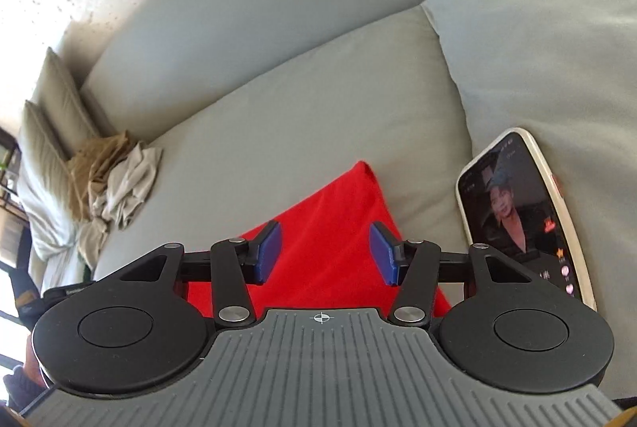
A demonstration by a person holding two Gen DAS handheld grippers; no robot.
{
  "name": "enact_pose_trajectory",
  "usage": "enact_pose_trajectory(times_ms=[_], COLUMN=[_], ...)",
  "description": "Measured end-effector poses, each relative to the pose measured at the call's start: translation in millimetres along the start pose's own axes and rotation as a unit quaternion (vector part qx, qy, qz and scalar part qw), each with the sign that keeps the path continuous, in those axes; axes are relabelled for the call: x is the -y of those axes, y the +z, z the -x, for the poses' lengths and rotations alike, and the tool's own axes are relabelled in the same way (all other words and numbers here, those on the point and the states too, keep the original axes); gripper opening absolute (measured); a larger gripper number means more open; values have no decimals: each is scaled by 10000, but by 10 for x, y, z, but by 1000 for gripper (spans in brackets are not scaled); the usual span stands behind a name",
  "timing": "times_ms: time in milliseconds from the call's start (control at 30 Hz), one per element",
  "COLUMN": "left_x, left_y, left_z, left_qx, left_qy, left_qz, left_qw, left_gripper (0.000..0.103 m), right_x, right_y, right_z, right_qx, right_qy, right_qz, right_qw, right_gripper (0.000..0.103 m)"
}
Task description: Fold clothes
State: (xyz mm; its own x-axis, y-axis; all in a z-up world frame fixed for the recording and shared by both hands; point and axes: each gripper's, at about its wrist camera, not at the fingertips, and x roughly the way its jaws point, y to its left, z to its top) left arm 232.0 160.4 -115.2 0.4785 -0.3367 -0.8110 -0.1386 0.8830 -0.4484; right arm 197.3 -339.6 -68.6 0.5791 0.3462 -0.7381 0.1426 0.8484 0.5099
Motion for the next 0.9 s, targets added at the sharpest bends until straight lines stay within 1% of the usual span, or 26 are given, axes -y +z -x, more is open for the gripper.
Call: enact_pose_trajectory(times_ms=[67, 133, 167, 233, 267, 300, 333, 367, 400, 433, 500, 533, 600, 633, 700, 733, 767, 833, 867, 900], left_x=[-11, -13, -6, 14, 23, 36, 50, 66, 85, 101, 96, 77, 37, 31, 31, 19, 1, -37, -26, -3], left_y=[27, 40, 42, 41, 39, 35, 29, 23, 14, 7, 9, 12, 28, 33, 23, 7, -2, -5, -8, -12], left_z=[-50, -76, -81, -91, -96, -97, -92, -82, -62, -33, 35, 59, 10, -45, -172, -219, -235, -163, -94, -16], left_qx=[-10, 4, 18, 43, 55, 72, 108, 174, 280, 417, 780, 941, 1076, 1048, 831, 762, 746, 808, 852, 900], left_qy=[-165, -298, -336, -353, -328, -296, -271, -264, -263, -249, -283, -308, -223, -151, 201, 379, 503, 592, 716, 885], left_qz=[18, 18, -21, -117, -167, -231, -307, -392, -483, -558, -567, -518, -465, -494, -587, -613, -583, -441, -454, -506], left_qw=[9999, 9996, 9994, 9993, 9993, 9993, 9991, 9987, 9981, 9973, 9949, 9937, 9929, 9931, 9946, 9945, 9942, 9940, 9928, 9907], left_gripper=[17, 17, 16, 16, 13, 11, 4, 0, 0, 0, 0, 0, 0, 0, 2, 5, 14, 15, 14, 13], right_x=[73, 133, 147, 160, 151, 131, 108, 86, 52, 4, -90, -116, -96, -71, -18, 8, 33, 78, 95, 113], right_y=[83, 138, 154, 180, 193, 200, 205, 211, 209, 202, 179, 171, 167, 167, 164, 156, 146, 143, 156, 168], right_z=[-173, -333, -407, -549, -619, -673, -722, -771, -800, -817, -795, -775, -770, -791, -858, -895, -926, -925, -872, -820], right_qx=[1, -20, -31, -56, -76, -83, -85, -88, -67, -31, 187, 318, 502, 541, 548, 508, 474, 485, 556, 627], right_qy=[0, 5, -10, -63, -101, -141, -181, -222, -253, -336, -546, -634, -743, -793, -898, -967, -1039, -1165, -1212, -1260], right_qz=[-136, -261, -275, -252, -174, -59, 64, 187, 336, 552, 890, 953, 824, 735, 592, 551, 511, 411, 346, 280], right_qw=[9999, 9997, 9996, 9996, 9998, 9998, 9998, 9995, 9991, 9979, 9944, 9929, 9926, 9927, 9927, 9925, 9921, 9912, 9905, 9897], right_gripper=[54, 53, 51, 50, 49, 44, 43, 35, 12, 3, 2, 2, 1, 1, 1, 2, 2, 3, 10, 14])
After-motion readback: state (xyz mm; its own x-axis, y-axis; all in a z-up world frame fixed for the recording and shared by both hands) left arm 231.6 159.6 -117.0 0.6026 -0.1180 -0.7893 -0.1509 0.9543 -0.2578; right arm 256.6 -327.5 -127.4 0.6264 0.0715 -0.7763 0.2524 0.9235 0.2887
